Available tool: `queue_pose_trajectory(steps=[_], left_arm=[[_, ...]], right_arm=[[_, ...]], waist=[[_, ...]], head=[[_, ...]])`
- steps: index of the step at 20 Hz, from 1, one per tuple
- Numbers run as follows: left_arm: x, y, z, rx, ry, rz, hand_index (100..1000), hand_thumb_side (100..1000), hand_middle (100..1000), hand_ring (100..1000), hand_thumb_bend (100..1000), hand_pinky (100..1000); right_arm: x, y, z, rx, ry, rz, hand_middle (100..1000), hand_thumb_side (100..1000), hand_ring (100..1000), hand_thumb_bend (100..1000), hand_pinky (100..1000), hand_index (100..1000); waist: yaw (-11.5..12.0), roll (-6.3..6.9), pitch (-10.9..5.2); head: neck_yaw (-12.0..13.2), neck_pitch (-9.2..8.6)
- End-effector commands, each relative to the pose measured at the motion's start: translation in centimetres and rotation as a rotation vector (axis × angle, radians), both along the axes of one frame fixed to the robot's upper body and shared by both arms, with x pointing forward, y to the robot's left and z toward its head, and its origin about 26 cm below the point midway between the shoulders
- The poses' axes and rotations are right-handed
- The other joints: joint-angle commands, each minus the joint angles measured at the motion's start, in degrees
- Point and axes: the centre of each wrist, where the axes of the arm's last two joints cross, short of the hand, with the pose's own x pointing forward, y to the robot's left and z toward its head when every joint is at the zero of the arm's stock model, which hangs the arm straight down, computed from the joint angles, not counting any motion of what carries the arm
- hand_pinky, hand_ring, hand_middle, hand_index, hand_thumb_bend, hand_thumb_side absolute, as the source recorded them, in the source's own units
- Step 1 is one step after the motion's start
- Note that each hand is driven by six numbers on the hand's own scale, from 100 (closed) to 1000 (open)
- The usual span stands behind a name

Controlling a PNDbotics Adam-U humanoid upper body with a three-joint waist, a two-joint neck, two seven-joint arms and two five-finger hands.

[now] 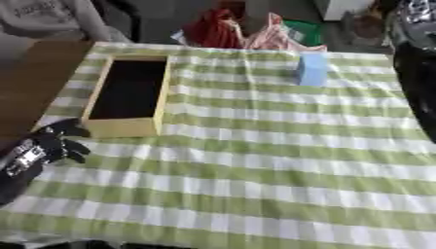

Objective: Pick up objects on the table and place them in the box.

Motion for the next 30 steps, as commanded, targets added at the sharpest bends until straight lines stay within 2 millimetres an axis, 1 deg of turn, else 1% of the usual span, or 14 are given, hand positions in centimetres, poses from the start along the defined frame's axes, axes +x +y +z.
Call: queue_pose_trajectory(steps=[1, 3, 5, 7, 10, 11, 12, 17, 20, 23, 27, 30], left_arm=[[0.2, 0.1, 0.8, 0.018, -0.024, -0.014, 955, 875, 791, 713, 100, 681], [0.2, 0.0, 0.8, 0.020, -0.022, -0.017, 955, 877, 791, 713, 100, 681], [0.3, 0.0, 0.8, 0.022, -0.022, -0.020, 955, 878, 791, 712, 100, 681], [0.3, -0.1, 0.9, 0.023, -0.024, -0.025, 955, 879, 790, 712, 100, 681], [0.4, -0.2, 1.1, 0.026, -0.029, -0.031, 956, 882, 789, 709, 100, 681], [0.4, -0.2, 1.1, 0.028, -0.032, -0.033, 956, 882, 789, 709, 100, 681], [0.4, -0.3, 1.2, 0.029, -0.035, -0.034, 956, 882, 789, 708, 100, 681], [0.5, -0.4, 1.8, 0.035, -0.057, -0.044, 956, 884, 787, 705, 100, 681], [0.5, -0.4, 2.0, 0.038, -0.066, -0.045, 957, 888, 780, 701, 100, 681], [0.5, -0.4, 2.2, 0.038, -0.072, -0.044, 957, 890, 779, 699, 100, 681], [0.5, -0.4, 2.4, 0.039, -0.081, -0.047, 957, 891, 777, 697, 100, 681], [0.5, -0.5, 2.5, 0.039, -0.085, -0.047, 957, 895, 776, 695, 100, 681]], right_arm=[[-0.4, -1.8, 0.9, -0.144, 0.002, 0.014, 853, 223, 1000, 100, 894, 956], [-0.4, -1.9, 0.4, -0.216, 0.032, 0.041, 865, 212, 1000, 100, 917, 959], [-0.4, -2.0, 0.0, -0.283, 0.060, 0.068, 878, 159, 1000, 100, 946, 955], [-0.5, -2.4, -0.1, -0.333, 0.079, 0.085, 884, 152, 1000, 100, 952, 955], [-0.6, -2.8, -0.5, -0.393, 0.094, 0.062, 901, 133, 1000, 165, 958, 957], [-0.7, -2.8, -0.6, -0.412, 0.096, 0.051, 901, 133, 1000, 165, 958, 957], [-0.7, -2.9, -0.6, -0.429, 0.095, 0.039, 904, 123, 1000, 191, 956, 954], [-0.9, -3.5, -0.2, -0.490, 0.066, -0.054, 911, 116, 1000, 238, 953, 954], [-1.1, -3.9, -0.3, -0.527, 0.064, -0.105, 920, 136, 1000, 273, 953, 957], [-1.2, -4.2, -0.3, -0.558, 0.073, -0.155, 923, 144, 1000, 285, 942, 957], [-1.4, -4.6, -0.6, -0.589, 0.080, -0.244, 919, 206, 1000, 305, 908, 953], [-1.4, -4.8, -1.0, -0.606, 0.089, -0.317, 900, 254, 1000, 314, 876, 944]], waist=[[0.2, -0.12, -0.60], [0.2, -0.24, -0.52], [0.4, -0.34, -0.37], [0.6, -0.42, -0.18], [1.1, -0.59, 0.31], [1.3, -0.65, 0.51], [1.5, -0.72, 0.73], [2.5, -1.22, 2.16], [3.1, -1.56, 2.91], [3.7, -1.72, 3.50], [4.4, -1.67, 4.22], [4.7, -1.54, 4.69]], head=[[-0.6, -0.97], [-0.8, -1.10], [-1.1, -1.39], [-1.3, -1.64], [-1.7, -2.05], [-1.8, -2.18], [-2.0, -2.32], [-3.0, -3.16], [-3.4, -3.69], [-3.4, -4.12], [-3.8, -5.04], [-4.1, -5.57]])
